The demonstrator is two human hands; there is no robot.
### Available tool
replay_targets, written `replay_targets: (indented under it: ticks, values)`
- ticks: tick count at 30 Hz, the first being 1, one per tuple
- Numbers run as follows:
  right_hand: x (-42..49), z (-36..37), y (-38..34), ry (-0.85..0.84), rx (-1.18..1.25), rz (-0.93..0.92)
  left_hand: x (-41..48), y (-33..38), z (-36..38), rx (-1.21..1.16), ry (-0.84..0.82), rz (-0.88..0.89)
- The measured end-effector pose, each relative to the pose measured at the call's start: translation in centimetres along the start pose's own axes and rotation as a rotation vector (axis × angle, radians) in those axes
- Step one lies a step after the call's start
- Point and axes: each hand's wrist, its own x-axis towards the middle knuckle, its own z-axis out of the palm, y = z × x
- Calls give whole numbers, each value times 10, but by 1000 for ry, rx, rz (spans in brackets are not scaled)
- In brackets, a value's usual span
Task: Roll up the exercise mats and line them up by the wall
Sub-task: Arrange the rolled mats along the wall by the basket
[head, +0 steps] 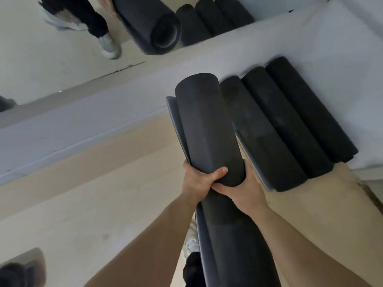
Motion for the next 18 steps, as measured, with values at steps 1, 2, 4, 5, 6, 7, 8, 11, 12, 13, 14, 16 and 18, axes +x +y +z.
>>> replay_targets:
  ticks: [1, 2, 4, 5, 6, 7, 8, 11, 12, 13, 14, 16, 18]
  values:
    - [22, -2, 3, -7, -5, -3, 18, -1, 9, -11, 4, -11]
    - [43, -2, 7, -24, -12, -4, 35, -3, 17, -17, 15, -24]
    - [82, -2, 13, -47, -25, -7, 70, -8, 31, -27, 33, -45]
    - [102, -2, 18, -52, -37, -8, 88, -13, 39, -39, 37, -55]
    - [120, -1, 23, -57, -49, -16, 105, -18, 46, -47, 44, -60]
    - [139, 1, 29, -60, -60, -17, 122, -23, 53, -51, 48, -62]
    - [158, 3, 36, -63, -72, -7, 139, -29, 61, -59, 51, -68]
    - [211, 8, 56, -84, -98, 7, 191, -47, 85, -76, 66, -96]
    - [229, 10, 62, -86, -101, -3, 208, -52, 92, -77, 69, -104]
    - [247, 12, 67, -88, -111, -9, 225, -58, 99, -78, 71, -114]
    - [264, 14, 73, -86, -141, -3, 242, -64, 105, -66, 71, -131]
    - [294, 23, 82, -64, -255, 15, 273, -77, 116, -4, 68, -151]
    - [316, 29, 90, -17, -360, 10, 296, -86, 126, 56, 72, -133]
